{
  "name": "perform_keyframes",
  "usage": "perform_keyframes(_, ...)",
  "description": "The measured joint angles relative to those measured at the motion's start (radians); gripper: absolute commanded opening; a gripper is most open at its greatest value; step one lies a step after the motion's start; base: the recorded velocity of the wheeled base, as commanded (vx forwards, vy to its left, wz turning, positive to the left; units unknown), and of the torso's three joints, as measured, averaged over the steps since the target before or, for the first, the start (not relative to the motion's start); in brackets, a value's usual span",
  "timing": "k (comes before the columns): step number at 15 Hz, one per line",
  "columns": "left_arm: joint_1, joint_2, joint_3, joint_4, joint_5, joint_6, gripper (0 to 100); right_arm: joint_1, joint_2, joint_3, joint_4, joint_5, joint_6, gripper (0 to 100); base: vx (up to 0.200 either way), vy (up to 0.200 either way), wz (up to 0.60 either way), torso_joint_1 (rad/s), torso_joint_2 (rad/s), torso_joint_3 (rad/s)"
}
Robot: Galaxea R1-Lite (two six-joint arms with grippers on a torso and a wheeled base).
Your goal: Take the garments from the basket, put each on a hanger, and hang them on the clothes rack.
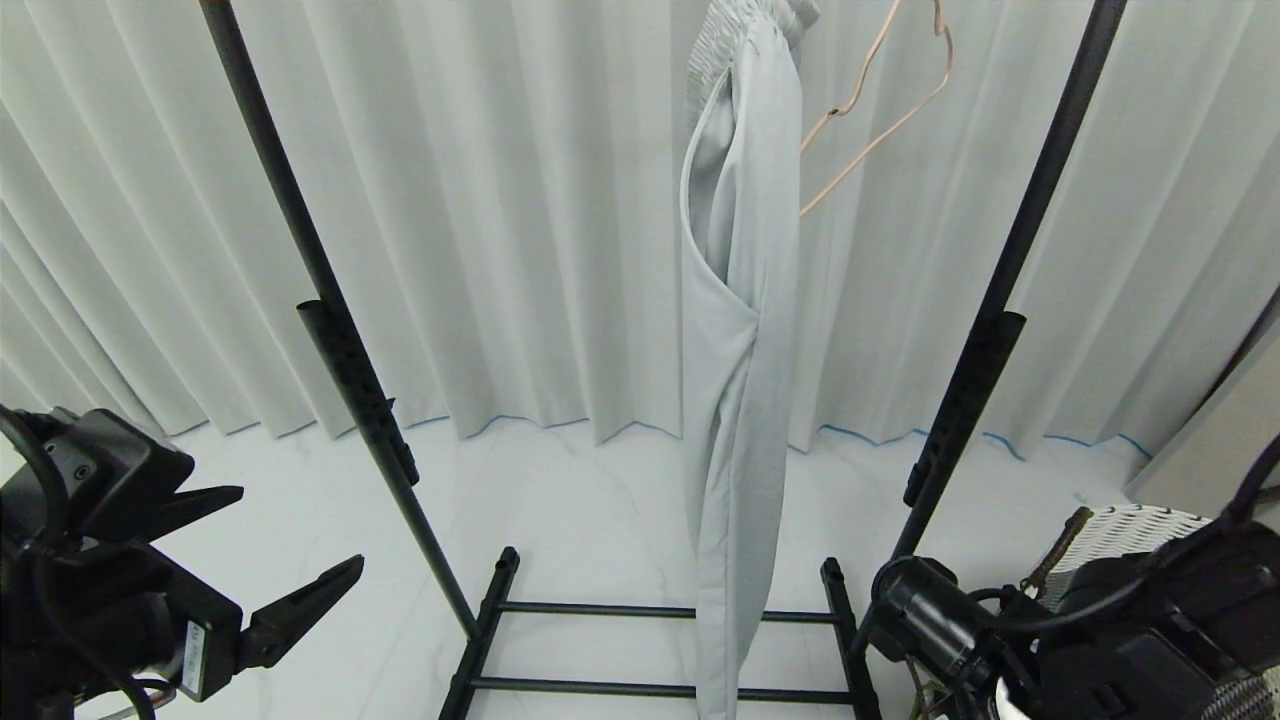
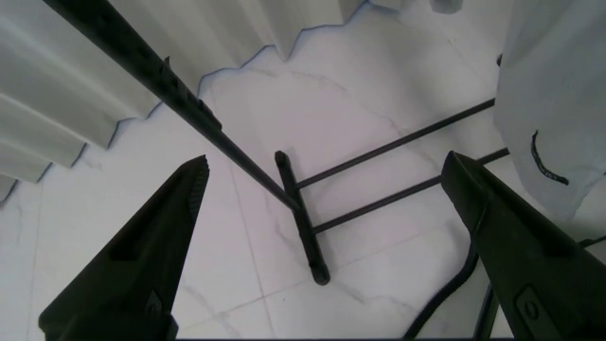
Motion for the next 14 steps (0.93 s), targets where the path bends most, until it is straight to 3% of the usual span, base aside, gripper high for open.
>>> perform_keyframes(8,-0.028,0.012,0.004,0.001,0.000,0.001,100,-0.095,0.099,0.001,-0.053,0.000,-0.036,100,0.000,0.000,0.00,0.000,0.00,0.000)
perform_keyframes(9,-0.030,0.013,0.004,0.000,0.000,0.001,100,-0.096,0.102,0.001,-0.054,0.000,-0.036,0,0.000,0.000,0.00,0.000,0.00,0.000)
perform_keyframes(14,-0.032,0.015,0.003,0.000,0.000,0.000,100,-0.097,0.105,0.000,-0.059,-0.005,-0.036,0,0.000,0.000,0.00,0.000,0.00,0.000)
